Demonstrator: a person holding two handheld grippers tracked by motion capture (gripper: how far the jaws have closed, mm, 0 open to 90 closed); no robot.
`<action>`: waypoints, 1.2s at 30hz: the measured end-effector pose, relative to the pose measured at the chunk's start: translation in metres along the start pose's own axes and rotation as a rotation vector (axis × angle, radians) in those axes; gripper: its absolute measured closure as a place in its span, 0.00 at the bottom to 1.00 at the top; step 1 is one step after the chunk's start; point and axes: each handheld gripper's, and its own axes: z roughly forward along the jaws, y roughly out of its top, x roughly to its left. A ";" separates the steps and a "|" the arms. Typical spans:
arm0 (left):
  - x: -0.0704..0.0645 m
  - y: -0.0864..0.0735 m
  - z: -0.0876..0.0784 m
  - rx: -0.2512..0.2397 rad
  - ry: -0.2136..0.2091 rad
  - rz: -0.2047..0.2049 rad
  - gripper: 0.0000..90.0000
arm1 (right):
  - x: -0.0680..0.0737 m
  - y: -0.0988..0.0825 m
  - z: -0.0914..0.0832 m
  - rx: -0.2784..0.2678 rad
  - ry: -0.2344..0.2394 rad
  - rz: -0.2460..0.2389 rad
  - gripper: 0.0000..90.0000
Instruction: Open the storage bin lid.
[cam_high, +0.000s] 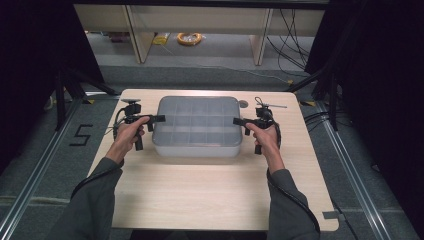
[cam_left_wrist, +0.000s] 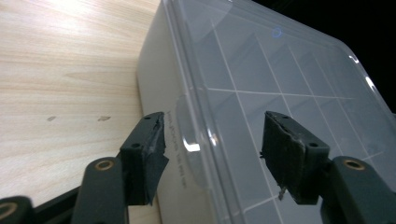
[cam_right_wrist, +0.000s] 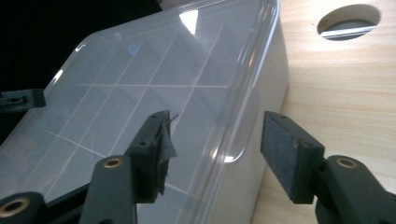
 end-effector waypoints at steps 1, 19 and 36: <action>-0.001 0.000 0.002 -0.002 -0.002 0.002 0.45 | 0.000 0.000 0.001 0.002 0.007 0.005 0.50; -0.006 -0.001 0.000 -0.044 0.036 -0.040 0.56 | 0.004 -0.001 0.002 -0.026 0.001 0.016 0.59; -0.024 0.005 -0.026 -0.129 0.024 -0.062 0.67 | 0.010 0.004 -0.021 -0.108 0.029 0.032 0.74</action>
